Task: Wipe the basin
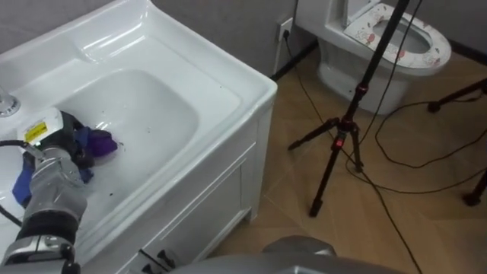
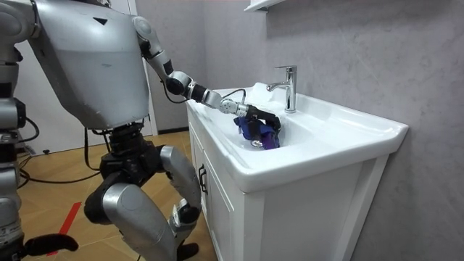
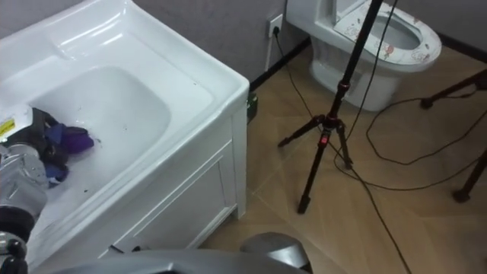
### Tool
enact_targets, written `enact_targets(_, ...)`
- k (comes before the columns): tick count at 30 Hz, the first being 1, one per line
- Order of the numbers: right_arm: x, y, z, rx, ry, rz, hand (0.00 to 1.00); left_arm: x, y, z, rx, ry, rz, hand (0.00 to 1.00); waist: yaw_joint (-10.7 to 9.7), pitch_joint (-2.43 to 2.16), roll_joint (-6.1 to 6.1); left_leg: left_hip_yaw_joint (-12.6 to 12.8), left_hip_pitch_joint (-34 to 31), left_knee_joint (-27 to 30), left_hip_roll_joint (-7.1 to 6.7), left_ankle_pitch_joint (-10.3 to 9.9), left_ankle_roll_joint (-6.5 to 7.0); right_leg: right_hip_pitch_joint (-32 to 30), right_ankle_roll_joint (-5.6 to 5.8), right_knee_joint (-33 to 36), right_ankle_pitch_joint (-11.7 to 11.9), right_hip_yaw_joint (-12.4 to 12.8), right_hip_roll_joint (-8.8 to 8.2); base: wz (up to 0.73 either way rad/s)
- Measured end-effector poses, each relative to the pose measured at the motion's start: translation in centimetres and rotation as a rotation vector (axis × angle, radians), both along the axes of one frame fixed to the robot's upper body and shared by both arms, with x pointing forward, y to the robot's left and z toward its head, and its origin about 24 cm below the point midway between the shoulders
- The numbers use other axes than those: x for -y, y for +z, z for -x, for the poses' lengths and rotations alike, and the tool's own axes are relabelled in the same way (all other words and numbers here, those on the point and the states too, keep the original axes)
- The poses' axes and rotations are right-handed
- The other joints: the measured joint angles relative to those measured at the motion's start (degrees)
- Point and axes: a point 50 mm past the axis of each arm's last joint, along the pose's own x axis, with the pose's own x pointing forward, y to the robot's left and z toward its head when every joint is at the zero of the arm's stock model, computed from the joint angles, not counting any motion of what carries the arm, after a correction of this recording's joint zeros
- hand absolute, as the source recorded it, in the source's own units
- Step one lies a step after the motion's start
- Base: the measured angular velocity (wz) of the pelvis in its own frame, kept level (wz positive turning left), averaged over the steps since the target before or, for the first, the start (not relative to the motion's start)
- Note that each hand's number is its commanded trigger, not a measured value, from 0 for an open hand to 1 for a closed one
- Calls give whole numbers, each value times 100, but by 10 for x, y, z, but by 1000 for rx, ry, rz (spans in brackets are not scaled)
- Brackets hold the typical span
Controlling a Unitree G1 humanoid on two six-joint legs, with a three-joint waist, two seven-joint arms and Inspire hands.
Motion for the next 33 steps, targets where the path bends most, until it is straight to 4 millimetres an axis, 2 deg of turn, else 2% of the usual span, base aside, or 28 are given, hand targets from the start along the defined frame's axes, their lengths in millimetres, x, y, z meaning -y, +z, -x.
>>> enact_targets(1,0,0,-1,2,1,-2,0,2,-1,-1,3,3,18,100,7,-2,-10,-8,-28,59,16,9,0,1,-7,10,-5,5,4,10)
enact_targets(3,-4,-3,-7,17,2,-15,0,5,0,-5,9,3,54,100,-31,44,-89,-169,-194,254,73,28,15,-32,-13,54,-14,59,81,11)
enact_targets(6,-4,-2,-7,18,-6,-16,0,8,1,-10,6,-6,72,100,-39,45,-126,-306,-336,365,86,67,20,-64,23,66,-30,264,214,10)
enact_targets(7,-3,-2,-7,19,-8,-14,0,8,1,-10,1,-7,78,100,-45,40,-117,-288,-333,370,80,80,17,-74,27,66,-28,335,242,0)
enact_targets(8,-2,-2,-8,21,-7,-12,0,10,0,-11,-7,-9,92,100,-41,38,-100,-259,-336,368,47,93,26,-75,50,63,5,524,298,-5)
enact_targets(9,-2,-2,-8,22,-9,-14,0,12,-1,-11,-11,-4,115,100,-46,32,-102,-286,-333,358,-22,126,64,-63,64,64,30,665,316,-6)
enact_targets(10,-3,-2,-8,24,-12,-17,0,13,-1,-11,-7,0,130,100,-53,22,-123,-285,-340,380,-26,137,66,-56,74,61,39,737,337,0)
enact_targets(11,-5,-3,-9,27,-20,-25,0,14,-1,-12,3,8,153,100,-89,55,-109,-288,-362,454,-9,147,71,-45,87,61,64,793,363,0)
enact_targets(14,-7,-4,-8,29,-38,-29,0,18,-2,-13,-11,2,181,100,-198,59,-121,-272,-361,502,27,147,71,-36,95,63,65,805,385,-5)
enact_targets(16,-7,-4,-8,24,-38,-33,0,23,0,-16,-11,-26,190,100,-267,59,-136,-145,-316,400,45,140,78,-74,106,58,60,806,385,-16)
enact_targets(17,-8,-4,-8,25,-37,-37,0,26,2,-19,-3,-43,194,100,-306,55,-122,20,-246,220,87,81,164,-136,126,53,71,789,385,-25)
enact_targets(18,-9,-4,-7,21,-37,-40,0,27,4,-21,5,-50,208,100,-330,48,-128,143,-174,33,108,-21,209,-191,161,61,95,703,350,-34)
enact_targets(19,-9,-4,-7,20,-35,-41,0,27,4,-21,7,-49,214,100,-317,45,-138,269,-154,-2,152,-21,228,-215,171,86,96,572,293,-39)
enact_targets(20,-8,-3,-5,16,-32,-37,0,28,3,-21,13,-43,227,100,-284,33,-133,540,-109,17,288,-50,237,-258,206,436,-36,-134,-106,-21)
enact_targets(21,-6,-1,6,-6,-44,-31,0,30,3,-22,15,-51,233,100,-313,-16,-227,760,-36,70,307,-55,230,-99,431,788,-230,-932,-687,-7)
enact_targets(22,-5,1,10,-18,-46,-26,0,31,4,-24,20,-52,242,100,-319,-36,-272,844,-53,142,325,-67,214,12,499,843,-469,-1138,-922,4)
enact_targets(23,-2,2,10,-21,-36,-12,0,31,7,-27,36,-50,254,100,-292,-24,-281,933,-133,382,480,-127,180,32,444,858,-781,-1296,-1058,6)
enact_targets(24,-1,2,9,-22,-21,-1,0,30,8,-29,38,-52,253,100,-303,4,-178,812,-277,564,599,-114,173,-52,438,849,-831,-1263,-897,6)
enact_targets(25,-1,2,10,-27,-17,5,0,31,9,-30,36,-56,259,100,-292,-5,-150,736,-303,576,606,-87,148,-41,382,810,-810,-1194,-816,10)
enact_targets(26,-1,2,10,-28,-9,10,0,34,8,-30,33,-60,268,100,-278,-2,-119,581,-337,601,587,33,94,10,271,730,-787,-1054,-685,0)
enact_targets(27,0,1,5,-7,-2,13,0,35,7,-30,34,-59,269,100,-282,1,-119,420,-389,657,563,153,104,66,220,662,-752,-915,-603,0)
enact_targets(28,0,1,4,0,1,13,0,36,7,-30,33,-62,271,100,-282,0,-123,330,-425,698,535,216,128,102,213,616,-740,-853,-576,11)
enact_targets(29,1,2,3,9,5,16,0,39,7,-32,33,-74,282,100,-300,1,-130,136,-516,770,463,346,140,183,211,507,-703,-709,-527,17)
enact_targets(30,2,2,2,16,8,17,0,45,8,-34,36,-90,292,100,-293,1,-128,83,-546,771,384,434,156,226,212,398,-646,-543,-498,17)
enact_targets(32,3,2,-1,27,16,12,0,50,8,-35,34,-109,290,100,-275,17,-106,74,-549,789,324,530,174,270,253,239,-525,-360,-492,-5)
enact_targets(33,2,2,-2,29,20,-1,0,49,8,-35,29,-113,284,100,-259,19,-103,68,-543,848,317,567,225,325,285,140,-472,-303,-495,-20)
